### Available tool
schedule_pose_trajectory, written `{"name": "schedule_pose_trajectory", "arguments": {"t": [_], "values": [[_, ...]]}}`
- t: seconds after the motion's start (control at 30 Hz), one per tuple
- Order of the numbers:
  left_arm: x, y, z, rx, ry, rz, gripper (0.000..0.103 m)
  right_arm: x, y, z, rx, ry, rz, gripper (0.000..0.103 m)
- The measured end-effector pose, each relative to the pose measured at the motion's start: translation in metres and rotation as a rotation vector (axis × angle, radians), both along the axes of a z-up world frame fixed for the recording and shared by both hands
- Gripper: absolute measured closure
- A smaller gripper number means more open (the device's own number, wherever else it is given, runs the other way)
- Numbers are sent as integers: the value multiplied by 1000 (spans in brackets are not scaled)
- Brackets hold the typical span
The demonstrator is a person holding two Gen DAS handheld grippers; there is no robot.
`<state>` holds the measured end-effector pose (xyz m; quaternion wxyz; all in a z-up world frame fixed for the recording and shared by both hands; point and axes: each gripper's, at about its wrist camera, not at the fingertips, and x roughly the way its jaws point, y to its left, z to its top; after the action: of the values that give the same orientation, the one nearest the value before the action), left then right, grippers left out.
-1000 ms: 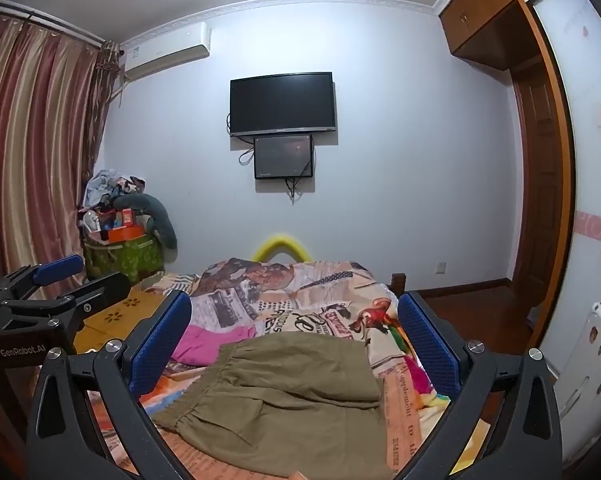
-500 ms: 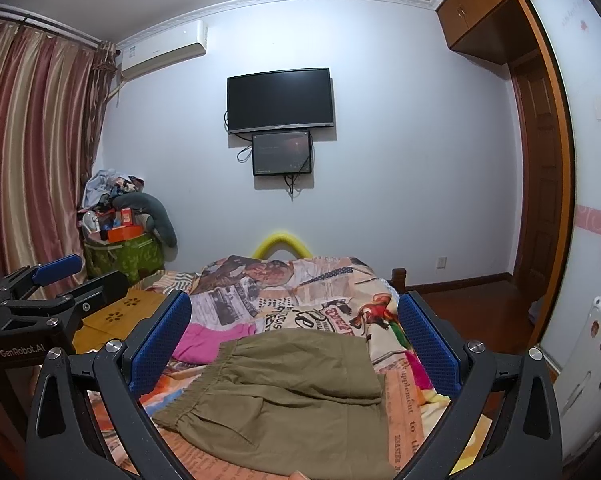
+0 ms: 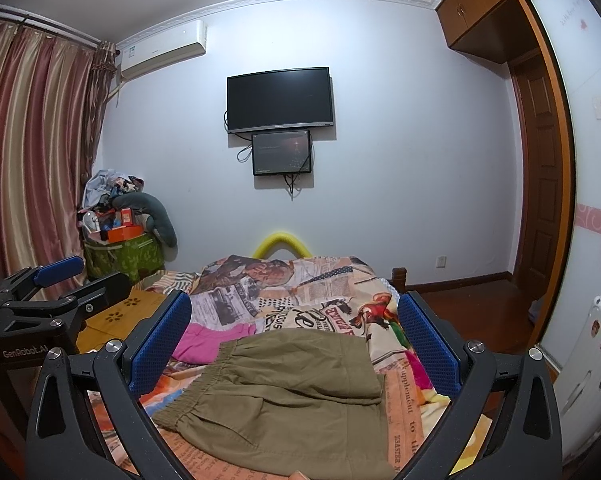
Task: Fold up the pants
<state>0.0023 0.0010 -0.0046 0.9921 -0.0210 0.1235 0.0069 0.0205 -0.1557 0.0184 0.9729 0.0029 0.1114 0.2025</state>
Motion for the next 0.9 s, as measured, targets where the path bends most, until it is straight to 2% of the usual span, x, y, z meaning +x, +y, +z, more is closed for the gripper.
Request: {"name": "schedule_pose_trajectory", "arguments": {"t": [0.9], "values": [[8,-1,2,-7,13,4,0,3,1,1,-8,7,-5,0]]}}
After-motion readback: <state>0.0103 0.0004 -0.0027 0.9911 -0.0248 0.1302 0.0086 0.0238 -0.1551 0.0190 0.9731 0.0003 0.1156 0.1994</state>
